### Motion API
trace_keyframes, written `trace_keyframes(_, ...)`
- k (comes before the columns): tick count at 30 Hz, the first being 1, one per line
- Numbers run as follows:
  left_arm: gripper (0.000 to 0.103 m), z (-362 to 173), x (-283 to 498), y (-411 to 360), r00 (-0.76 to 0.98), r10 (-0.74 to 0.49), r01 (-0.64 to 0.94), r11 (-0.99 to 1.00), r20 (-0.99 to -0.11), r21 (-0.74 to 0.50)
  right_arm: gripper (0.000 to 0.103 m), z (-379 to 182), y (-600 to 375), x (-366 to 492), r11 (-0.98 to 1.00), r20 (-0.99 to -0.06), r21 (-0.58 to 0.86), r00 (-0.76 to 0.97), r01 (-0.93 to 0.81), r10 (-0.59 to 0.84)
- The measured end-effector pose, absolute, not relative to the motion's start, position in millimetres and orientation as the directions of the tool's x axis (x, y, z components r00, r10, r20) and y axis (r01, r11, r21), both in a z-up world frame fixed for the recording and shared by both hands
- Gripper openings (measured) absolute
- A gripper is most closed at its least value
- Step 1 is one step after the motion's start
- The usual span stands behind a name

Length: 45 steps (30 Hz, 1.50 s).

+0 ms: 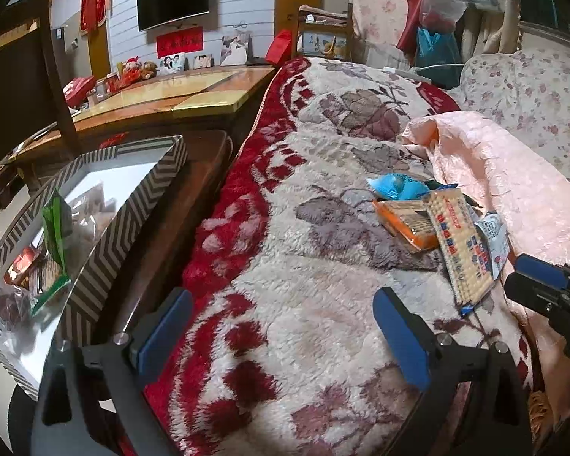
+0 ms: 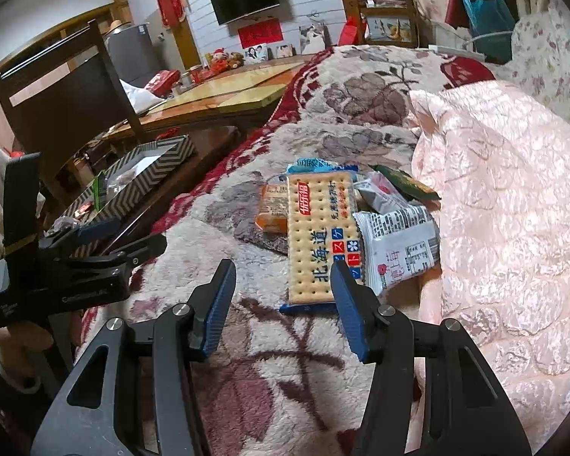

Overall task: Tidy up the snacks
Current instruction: 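Move both open tools back over the snacks on the blanket, then grasp the blue-wrapped snack with the left tool while the right grasps the cracker packet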

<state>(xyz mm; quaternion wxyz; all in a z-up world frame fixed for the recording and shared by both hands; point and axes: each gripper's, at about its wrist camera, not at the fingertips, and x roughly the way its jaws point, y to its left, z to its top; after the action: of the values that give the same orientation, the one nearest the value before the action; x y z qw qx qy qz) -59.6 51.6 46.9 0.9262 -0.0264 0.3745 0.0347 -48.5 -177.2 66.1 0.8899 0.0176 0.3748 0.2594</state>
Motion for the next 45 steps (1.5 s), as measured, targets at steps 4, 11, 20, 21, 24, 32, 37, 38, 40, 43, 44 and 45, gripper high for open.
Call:
trace_keyframes(4, 0.097, 45.5, -58.9, 54.4, 0.709, 0.049, -0.096, 0.995, -0.703, -0.028, 0.052, 62.3, -176.3, -46.3, 0.867, -0.669, 0.226, 0.576, -0.444, 0.469)
trace_keyframes(11, 0.097, 44.1, -58.3, 54.6, 0.704, 0.046, -0.093, 0.995, -0.709, -0.028, 0.052, 58.9, -175.7, -44.1, 0.869, -0.678, 0.230, 0.569, -0.437, 0.466)
trace_keyframes(20, 0.098, 42.2, -57.5, 54.9, 0.698, 0.045, -0.093, 0.995, -0.714, -0.029, 0.052, 54.8, -175.4, -41.7, 0.873, -0.693, 0.232, 0.557, -0.429, 0.458)
trace_keyframes(21, 0.098, 42.1, -57.5, 55.0, 0.698, 0.044, -0.092, 0.995, -0.715, -0.029, 0.052, 54.8, -175.5, -41.5, 0.873, -0.693, 0.233, 0.557, -0.429, 0.458)
trace_keyframes(24, 0.098, 41.6, -57.6, 55.2, 0.696, 0.044, -0.093, 0.995, -0.717, -0.029, 0.052, 55.2, -176.1, -41.5, 0.877, -0.691, 0.228, 0.564, -0.424, 0.452)
trace_keyframes(32, 0.098, 41.2, -56.9, 55.7, 0.695, 0.045, -0.094, 0.995, -0.718, -0.030, 0.052, 52.1, -176.0, -39.0, 0.878, -0.699, 0.234, 0.556, -0.417, 0.450)
trace_keyframes(37, 0.098, 40.8, -56.6, 56.0, 0.693, 0.043, -0.094, 0.995, -0.719, -0.031, 0.060, 53.2, -172.3, -37.7, 0.891, -0.702, 0.204, 0.574, -0.406, 0.422)
trace_keyframes(38, 0.098, 40.8, -56.6, 56.1, 0.693, 0.042, -0.094, 0.995, -0.720, -0.032, 0.060, 54.3, -171.6, -36.7, 0.893, -0.702, 0.200, 0.577, -0.403, 0.418)
trace_keyframes(40, 0.098, 40.7, -56.2, 56.2, 0.692, 0.042, -0.094, 0.995, -0.720, -0.032, 0.061, 57.1, -169.9, -33.3, 0.892, -0.698, 0.197, 0.581, -0.407, 0.419)
trace_keyframes(43, 0.098, 41.0, -56.3, 56.7, 0.693, 0.043, -0.095, 0.995, -0.720, -0.032, 0.061, 57.7, -163.8, -20.5, 0.895, -0.710, 0.185, 0.574, -0.406, 0.408)
trace_keyframes(44, 0.098, 40.9, -56.3, 57.1, 0.693, 0.043, -0.097, 0.995, -0.720, -0.033, 0.061, 57.5, -163.3, -17.5, 0.896, -0.712, 0.189, 0.572, -0.403, 0.407)
trace_keyframes(45, 0.098, 40.0, -55.7, 57.4, 0.692, 0.044, -0.100, 0.994, -0.720, -0.036, 0.061, 56.9, -163.1, -13.9, 0.898, -0.716, 0.192, 0.569, -0.397, 0.405)
